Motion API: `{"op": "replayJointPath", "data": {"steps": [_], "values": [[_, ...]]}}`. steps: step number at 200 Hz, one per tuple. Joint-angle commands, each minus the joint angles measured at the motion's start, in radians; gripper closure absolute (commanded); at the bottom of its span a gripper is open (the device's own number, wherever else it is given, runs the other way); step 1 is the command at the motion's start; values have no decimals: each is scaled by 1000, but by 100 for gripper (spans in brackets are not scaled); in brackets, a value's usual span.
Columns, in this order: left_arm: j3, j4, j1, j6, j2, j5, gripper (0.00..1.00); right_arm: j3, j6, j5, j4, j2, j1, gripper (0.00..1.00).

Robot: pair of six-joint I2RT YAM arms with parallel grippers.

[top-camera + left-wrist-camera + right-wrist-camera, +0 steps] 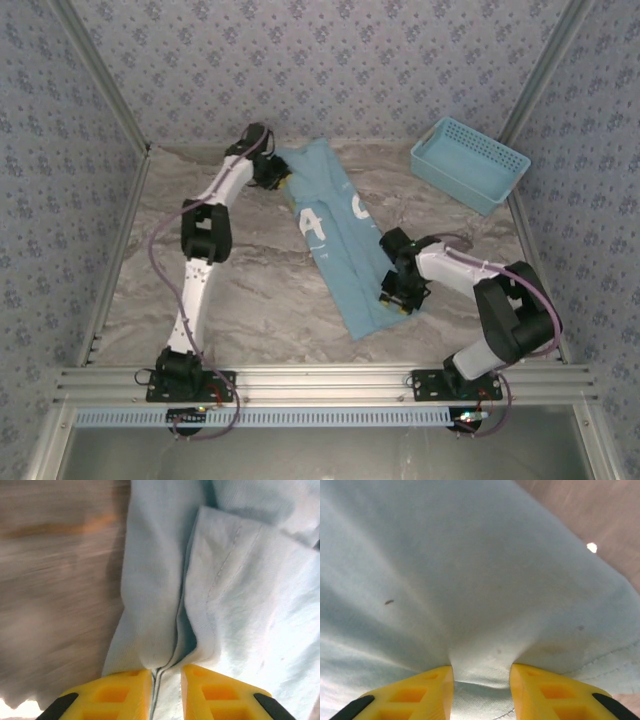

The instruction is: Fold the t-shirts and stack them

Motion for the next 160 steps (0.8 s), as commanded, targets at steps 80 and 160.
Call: {"op": "replayJointPath", "data": {"steps": [80, 160], "values": [[155, -269, -105, 149, -158, -73, 59, 79, 116, 35, -143, -228, 26, 48], [-1373, 177, -378, -23, -1016, 155, 60, 64, -391, -126, -237, -354, -330, 47]]}}
